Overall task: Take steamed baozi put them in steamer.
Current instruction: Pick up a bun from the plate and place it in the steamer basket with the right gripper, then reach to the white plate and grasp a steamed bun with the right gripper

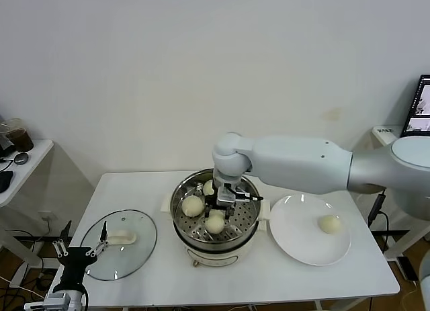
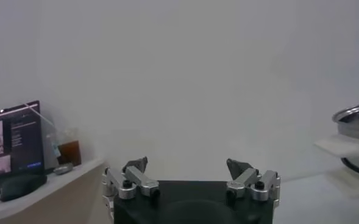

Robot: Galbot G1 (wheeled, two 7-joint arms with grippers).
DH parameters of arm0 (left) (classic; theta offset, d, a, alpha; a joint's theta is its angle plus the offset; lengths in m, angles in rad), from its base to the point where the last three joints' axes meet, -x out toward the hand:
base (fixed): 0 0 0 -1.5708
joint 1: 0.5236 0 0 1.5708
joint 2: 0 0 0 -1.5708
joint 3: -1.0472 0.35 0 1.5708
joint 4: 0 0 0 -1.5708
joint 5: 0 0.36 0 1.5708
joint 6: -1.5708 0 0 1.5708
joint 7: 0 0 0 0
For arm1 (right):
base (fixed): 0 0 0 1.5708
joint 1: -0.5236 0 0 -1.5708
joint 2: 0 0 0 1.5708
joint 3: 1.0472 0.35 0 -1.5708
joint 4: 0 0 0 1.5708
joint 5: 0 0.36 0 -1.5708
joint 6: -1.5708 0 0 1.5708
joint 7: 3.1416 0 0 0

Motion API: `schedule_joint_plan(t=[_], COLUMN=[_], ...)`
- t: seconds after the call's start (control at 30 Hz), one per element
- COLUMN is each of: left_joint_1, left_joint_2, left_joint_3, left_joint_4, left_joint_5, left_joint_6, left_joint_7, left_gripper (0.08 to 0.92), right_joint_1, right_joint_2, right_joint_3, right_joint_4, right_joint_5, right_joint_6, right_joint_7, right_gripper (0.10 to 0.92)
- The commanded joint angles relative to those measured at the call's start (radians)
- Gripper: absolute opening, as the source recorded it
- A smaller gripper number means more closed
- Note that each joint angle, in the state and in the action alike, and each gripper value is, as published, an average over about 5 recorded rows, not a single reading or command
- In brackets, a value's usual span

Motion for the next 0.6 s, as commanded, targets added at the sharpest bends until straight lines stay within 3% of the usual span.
schedule_joint_plan(t=[0.03, 0.27, 0.37, 0.6], left_joint_1=[0.0, -0.007, -0.012, -0.029], left_joint_2=[0.001, 0.004, 0.007, 0.019], left_joint_3=[0.002, 0.008, 0.012, 0.016], left_joint_4=[0.0, -0.001, 0.003, 0.007], left_joint_5=[0.002, 0.003, 0.004, 0.003], left_joint_6=[0.0, 0.002, 0.002, 0.002], left_joint_7=[0.001, 0.001, 0.003, 0.003], left_gripper=[0.823, 0.823, 0.823, 0.823], right_joint_1=[-0.009, 0.049, 0.079, 0.139], right_joint_2=[-0.002, -0.073, -0.133, -0.355], right_joint_3=[-0.006, 0.064, 0.094, 0.11], right_joint_4=[0.001, 0.017, 0.035, 0.082], right_joint_5=[-0.02, 0.052, 0.096, 0.231], right_joint_6=[0.036, -0.002, -0.062, -0.489], right_joint_7=[0.011, 0.011, 0.004, 0.007], right_gripper=[0.588, 0.78, 0.816, 0.823])
